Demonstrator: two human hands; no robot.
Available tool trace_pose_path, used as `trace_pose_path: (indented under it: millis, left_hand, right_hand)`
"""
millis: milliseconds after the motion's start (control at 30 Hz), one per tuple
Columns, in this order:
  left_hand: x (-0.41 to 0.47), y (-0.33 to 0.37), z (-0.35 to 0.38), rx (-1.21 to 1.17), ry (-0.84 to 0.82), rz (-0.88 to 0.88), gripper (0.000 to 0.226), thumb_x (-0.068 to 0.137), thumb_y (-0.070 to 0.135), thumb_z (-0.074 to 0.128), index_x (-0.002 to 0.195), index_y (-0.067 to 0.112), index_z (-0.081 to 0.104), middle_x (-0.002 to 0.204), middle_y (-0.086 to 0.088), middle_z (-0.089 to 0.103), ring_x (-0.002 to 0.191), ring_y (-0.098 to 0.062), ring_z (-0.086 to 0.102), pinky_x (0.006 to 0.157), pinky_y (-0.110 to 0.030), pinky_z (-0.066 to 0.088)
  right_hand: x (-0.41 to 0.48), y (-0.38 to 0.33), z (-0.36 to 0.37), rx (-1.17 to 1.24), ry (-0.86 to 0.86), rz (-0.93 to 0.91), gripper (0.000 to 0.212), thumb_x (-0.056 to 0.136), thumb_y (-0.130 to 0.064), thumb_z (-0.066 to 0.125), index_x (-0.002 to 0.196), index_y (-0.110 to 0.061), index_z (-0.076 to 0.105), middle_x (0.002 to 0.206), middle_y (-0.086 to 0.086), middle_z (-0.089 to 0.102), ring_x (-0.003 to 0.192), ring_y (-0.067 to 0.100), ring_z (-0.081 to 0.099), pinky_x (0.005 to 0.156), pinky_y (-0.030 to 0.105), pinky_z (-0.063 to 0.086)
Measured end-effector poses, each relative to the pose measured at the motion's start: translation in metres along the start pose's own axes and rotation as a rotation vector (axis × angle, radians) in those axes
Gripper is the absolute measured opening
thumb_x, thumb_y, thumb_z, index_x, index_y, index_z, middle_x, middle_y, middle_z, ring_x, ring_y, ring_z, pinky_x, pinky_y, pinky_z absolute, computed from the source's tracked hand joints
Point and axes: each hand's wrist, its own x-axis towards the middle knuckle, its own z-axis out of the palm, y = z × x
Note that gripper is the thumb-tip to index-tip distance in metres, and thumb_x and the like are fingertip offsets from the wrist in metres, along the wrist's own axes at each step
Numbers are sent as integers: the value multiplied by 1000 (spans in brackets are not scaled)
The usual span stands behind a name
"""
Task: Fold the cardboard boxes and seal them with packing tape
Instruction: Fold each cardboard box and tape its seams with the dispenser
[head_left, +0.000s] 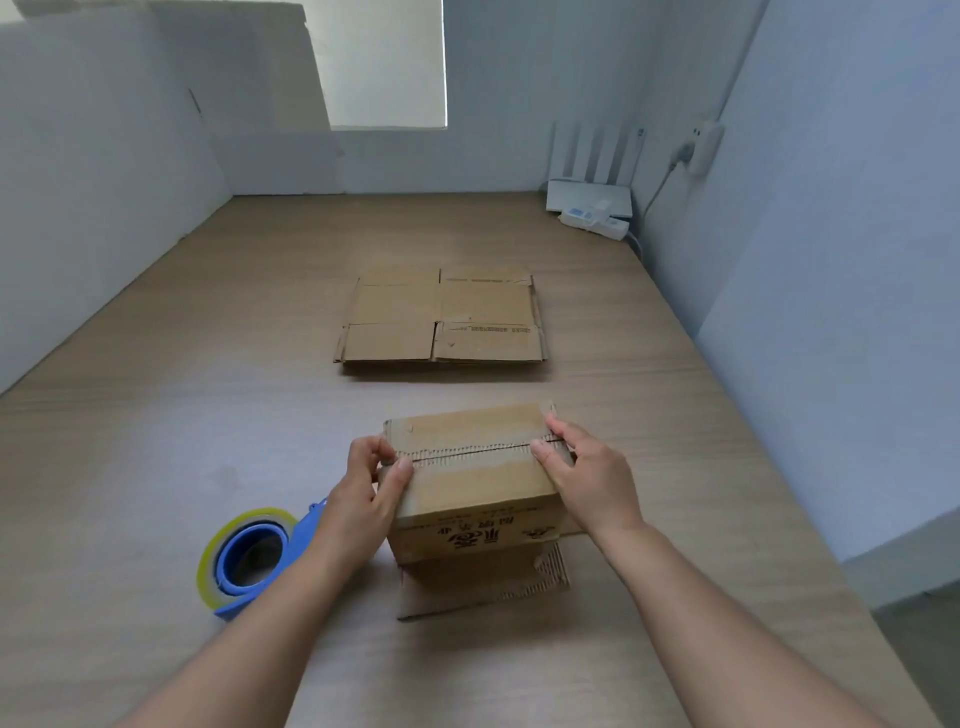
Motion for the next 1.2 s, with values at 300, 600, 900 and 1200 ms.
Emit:
trace_pose_path:
  millis: [300, 600, 900, 1200]
  left_hand:
    - [5, -3, 5, 15, -94, 16, 8, 97, 41, 43, 93, 40, 36, 108, 12, 56, 97, -2, 55, 67, -17, 44]
    - [-1, 0, -7, 32, -129, 29, 37, 82, 64, 37, 115, 47, 35, 128, 8, 45, 113, -12, 49, 87, -29, 40]
    - [-19, -53, -38, 707, 93, -436, 78, 79, 67, 56, 112, -3, 48, 109, -18, 54, 90, -33, 58, 69, -35, 43]
    - [-8, -68, -46, 637, 71, -580, 89, 66, 62, 75, 116, -2, 39, 86, -9, 61, 75, -28, 56, 66, -34, 44]
  right_hand:
    - [-5, 13, -6, -22, -4, -31, 46, 93, -40, 56, 136, -25, 51, 140, -3, 52, 129, 15, 47, 103, 26, 36]
    - [-6, 12, -10, -53, -43, -33, 47, 96, -39, 51, 140, -24, 47, 143, -2, 49, 131, 16, 44, 106, 26, 34]
    - [-4, 10, -8, -84, -50, -32, 46, 97, -38, 50, 140, -25, 47, 142, -1, 49, 131, 18, 45, 105, 30, 37]
    - [-3, 12, -7, -83, -32, -36, 46, 96, -39, 51, 140, -26, 46, 142, -3, 50, 130, 17, 45, 104, 28, 37]
